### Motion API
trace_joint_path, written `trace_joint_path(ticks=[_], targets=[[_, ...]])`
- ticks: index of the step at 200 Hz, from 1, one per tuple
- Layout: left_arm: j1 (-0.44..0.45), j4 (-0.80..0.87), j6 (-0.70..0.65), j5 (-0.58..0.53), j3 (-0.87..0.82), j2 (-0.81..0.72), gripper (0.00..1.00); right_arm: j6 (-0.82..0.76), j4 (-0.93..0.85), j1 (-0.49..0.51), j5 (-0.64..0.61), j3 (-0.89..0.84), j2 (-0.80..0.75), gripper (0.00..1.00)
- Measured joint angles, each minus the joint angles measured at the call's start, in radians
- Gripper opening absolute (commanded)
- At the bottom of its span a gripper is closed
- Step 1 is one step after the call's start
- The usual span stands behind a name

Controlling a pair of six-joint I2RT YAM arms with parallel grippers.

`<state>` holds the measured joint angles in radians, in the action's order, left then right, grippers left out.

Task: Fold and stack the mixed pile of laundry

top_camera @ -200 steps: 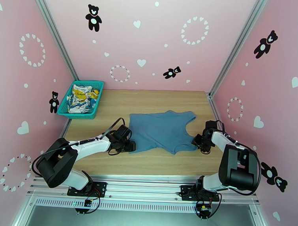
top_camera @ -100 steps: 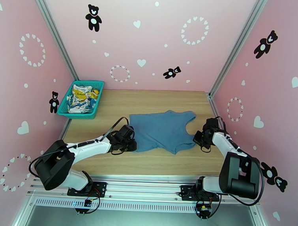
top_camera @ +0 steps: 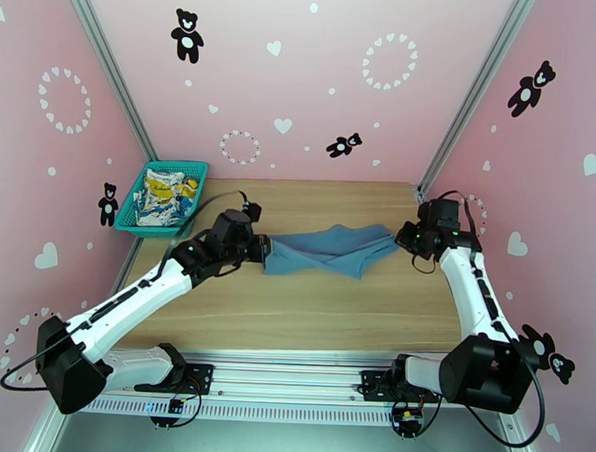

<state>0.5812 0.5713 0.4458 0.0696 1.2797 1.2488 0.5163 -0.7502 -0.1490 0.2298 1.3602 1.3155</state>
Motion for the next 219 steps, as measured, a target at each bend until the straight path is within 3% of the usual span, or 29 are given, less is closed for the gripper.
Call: trace_joint_path(ticks=[46,98,163,190,219], targets=[[-0.055,0.108,-0.192,0.006,0.378,-0.016,0.00,0.008,-0.053,0.001,0.005,0.311,-0.047,0.00],[-0.054,0.218,-0.312,0.110,0.414,-0.210,0.00,0.007,-0.135,0.002,0.003,0.379,-0.230,0.00],[-0.048,0.393,-0.277,0.132,0.616,-0.309,0.00,-0.005,-0.315,0.004,0.010,0.606,-0.356,0.00],[-0.048,0.449,-0.273,0.070,0.629,-0.242,0.00,-0.005,-0.338,0.004,0.019,0.584,-0.364,0.00],[-0.113,0.410,-0.269,0.065,0.519,-0.053,0.00,-0.008,-0.313,0.009,0.062,0.390,-0.283,0.00]])
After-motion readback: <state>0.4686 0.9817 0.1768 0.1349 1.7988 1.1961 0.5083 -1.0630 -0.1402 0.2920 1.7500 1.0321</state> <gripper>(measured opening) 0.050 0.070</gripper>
